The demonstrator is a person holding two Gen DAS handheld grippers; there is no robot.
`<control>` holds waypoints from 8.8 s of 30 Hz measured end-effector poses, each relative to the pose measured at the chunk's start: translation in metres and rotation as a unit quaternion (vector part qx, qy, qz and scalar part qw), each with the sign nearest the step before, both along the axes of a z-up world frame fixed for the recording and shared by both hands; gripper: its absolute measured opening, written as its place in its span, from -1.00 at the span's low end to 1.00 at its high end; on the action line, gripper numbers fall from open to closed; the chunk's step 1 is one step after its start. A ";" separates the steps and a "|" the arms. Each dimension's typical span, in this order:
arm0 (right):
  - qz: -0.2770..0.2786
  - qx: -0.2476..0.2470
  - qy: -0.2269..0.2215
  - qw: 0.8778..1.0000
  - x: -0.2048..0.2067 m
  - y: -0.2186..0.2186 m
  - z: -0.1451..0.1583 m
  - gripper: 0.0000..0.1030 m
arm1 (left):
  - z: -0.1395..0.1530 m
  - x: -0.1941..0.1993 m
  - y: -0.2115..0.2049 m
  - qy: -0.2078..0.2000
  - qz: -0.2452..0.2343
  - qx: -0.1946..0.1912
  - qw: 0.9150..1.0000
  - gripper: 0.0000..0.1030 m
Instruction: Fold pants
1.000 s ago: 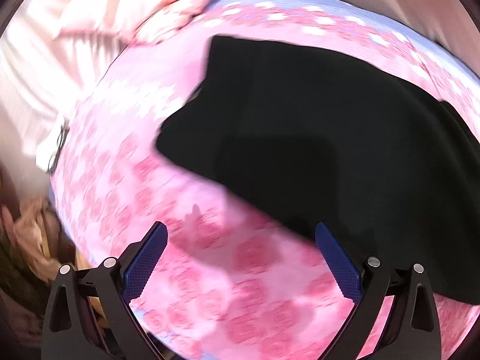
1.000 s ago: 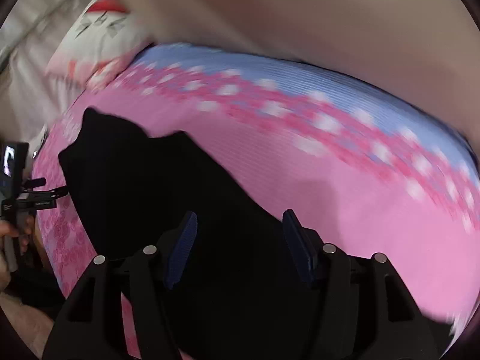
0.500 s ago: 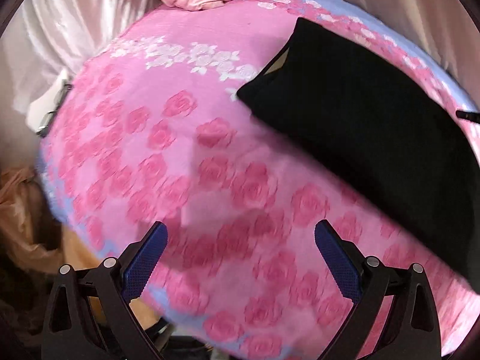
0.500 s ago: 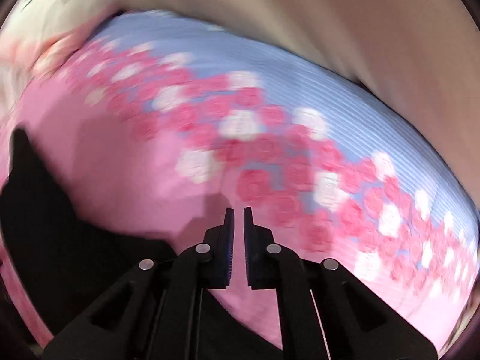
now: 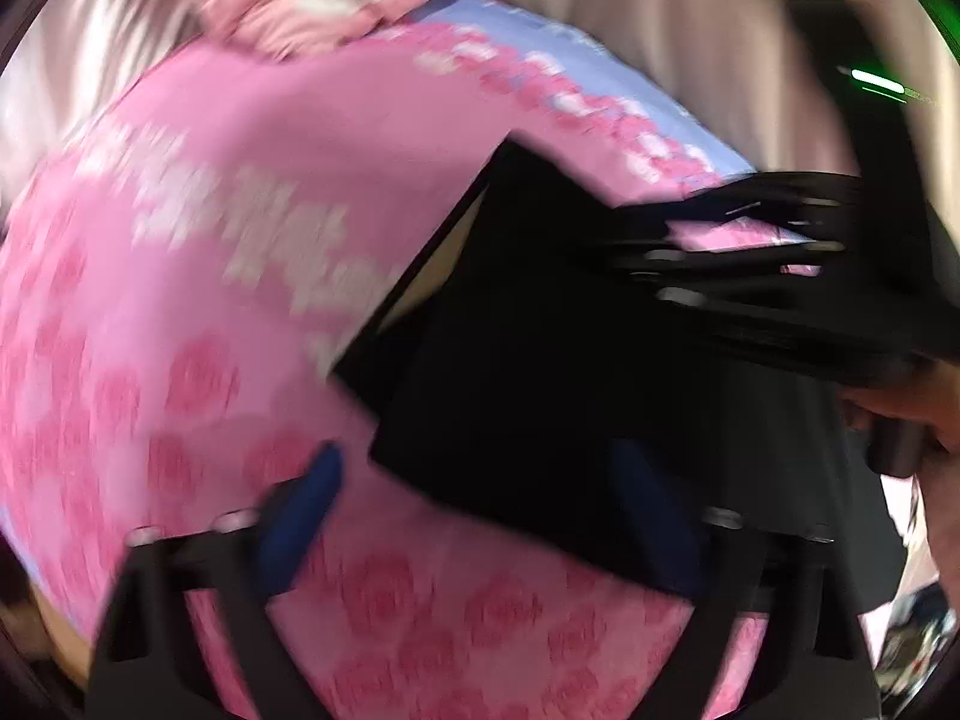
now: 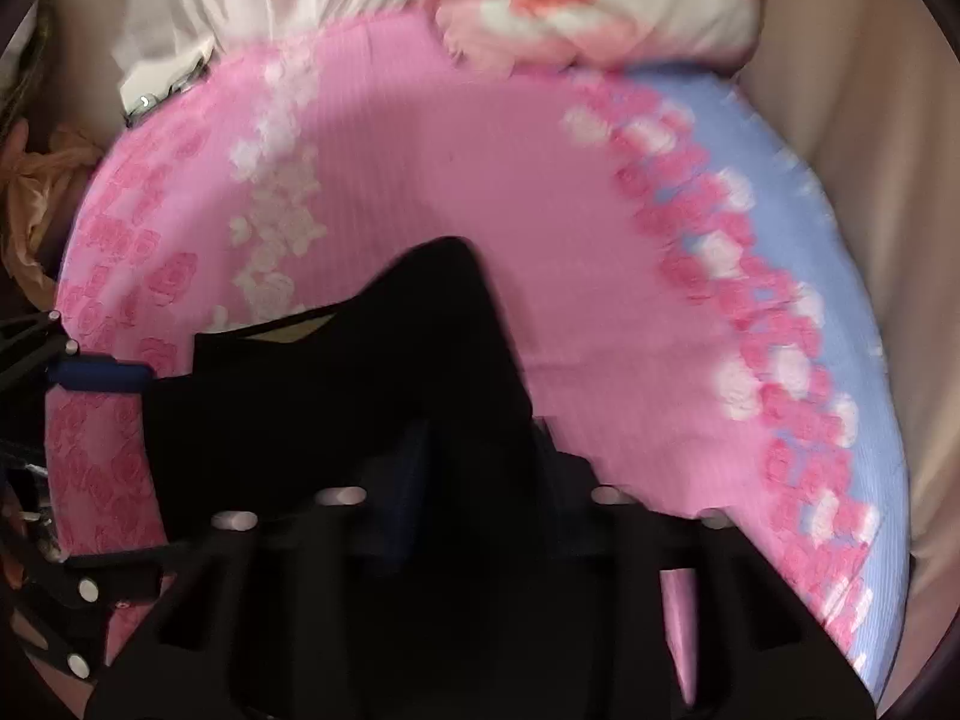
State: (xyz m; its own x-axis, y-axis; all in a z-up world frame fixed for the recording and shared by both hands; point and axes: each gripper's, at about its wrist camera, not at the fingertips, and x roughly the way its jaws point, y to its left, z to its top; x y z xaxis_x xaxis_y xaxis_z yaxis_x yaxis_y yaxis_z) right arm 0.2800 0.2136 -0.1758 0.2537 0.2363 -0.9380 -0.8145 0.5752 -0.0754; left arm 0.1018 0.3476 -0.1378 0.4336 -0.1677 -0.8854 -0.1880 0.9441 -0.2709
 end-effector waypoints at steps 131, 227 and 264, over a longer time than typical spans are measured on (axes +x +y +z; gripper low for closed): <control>-0.580 0.083 -0.086 0.806 -0.331 -0.726 0.059 -0.47 | -0.001 -0.016 -0.437 0.007 -0.247 0.268 0.931 0.88; -0.661 0.177 -0.046 0.728 -0.369 -0.762 0.004 0.21 | 0.052 -0.032 -0.461 -0.088 -0.285 0.319 0.900 0.90; -0.387 0.213 0.115 0.890 -0.135 -0.252 0.040 -0.68 | 0.054 -0.027 -0.126 -0.058 -0.100 0.222 0.968 0.90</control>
State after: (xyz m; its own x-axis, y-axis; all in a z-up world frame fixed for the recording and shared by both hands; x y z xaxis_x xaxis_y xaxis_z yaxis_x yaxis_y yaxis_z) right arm 0.1453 -0.0386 -0.1358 0.3080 0.4216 -0.8528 -0.1275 0.9066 0.4022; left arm 0.0749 0.2211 -0.0840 0.5335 0.1283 -0.8360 0.0174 0.9866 0.1625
